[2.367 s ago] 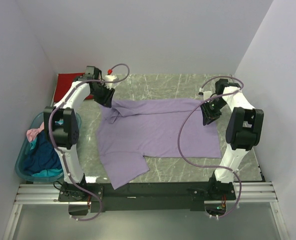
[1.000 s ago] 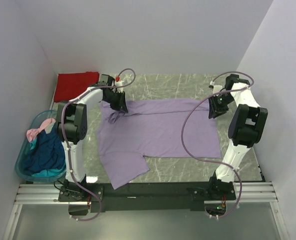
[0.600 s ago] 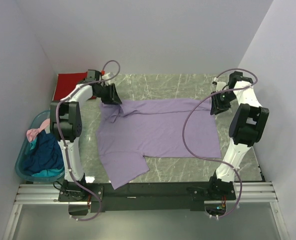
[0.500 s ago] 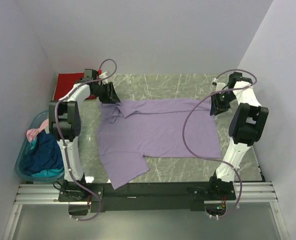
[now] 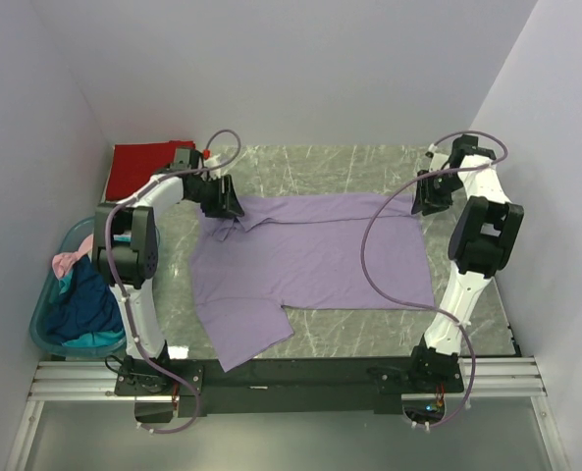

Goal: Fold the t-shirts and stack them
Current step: Fold the tshirt

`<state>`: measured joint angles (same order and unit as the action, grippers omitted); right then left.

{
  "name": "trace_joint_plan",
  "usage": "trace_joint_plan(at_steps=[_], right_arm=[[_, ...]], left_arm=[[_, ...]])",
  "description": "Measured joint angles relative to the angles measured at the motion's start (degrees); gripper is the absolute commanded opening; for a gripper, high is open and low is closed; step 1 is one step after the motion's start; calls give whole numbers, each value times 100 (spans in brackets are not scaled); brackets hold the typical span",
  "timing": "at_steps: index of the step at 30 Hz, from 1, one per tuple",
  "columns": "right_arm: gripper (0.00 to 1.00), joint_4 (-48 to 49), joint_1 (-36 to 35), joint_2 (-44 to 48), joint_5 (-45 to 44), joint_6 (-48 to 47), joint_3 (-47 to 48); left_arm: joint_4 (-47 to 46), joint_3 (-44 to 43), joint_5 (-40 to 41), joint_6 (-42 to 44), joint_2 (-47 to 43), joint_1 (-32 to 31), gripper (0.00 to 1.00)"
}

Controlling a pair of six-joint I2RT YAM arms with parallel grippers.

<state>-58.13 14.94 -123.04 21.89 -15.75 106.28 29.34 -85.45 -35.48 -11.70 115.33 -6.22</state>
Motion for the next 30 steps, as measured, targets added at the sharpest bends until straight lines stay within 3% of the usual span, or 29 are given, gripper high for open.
trace_joint_plan(at_steps=[11,23,26,30], right_arm=[[49,118,9,-780,168,514,334],[33,118,9,-953,439,704,367],[29,118,9,-957,472,732,439],[20,133,9,-960,503,750,522]], left_arm=[[0,133,262,-17,4,-358,58],[24,125,544,-136,339,-501,56],[70,42,540,-166,450,-525,50],[94,-15,549,-184,476,-535,28]])
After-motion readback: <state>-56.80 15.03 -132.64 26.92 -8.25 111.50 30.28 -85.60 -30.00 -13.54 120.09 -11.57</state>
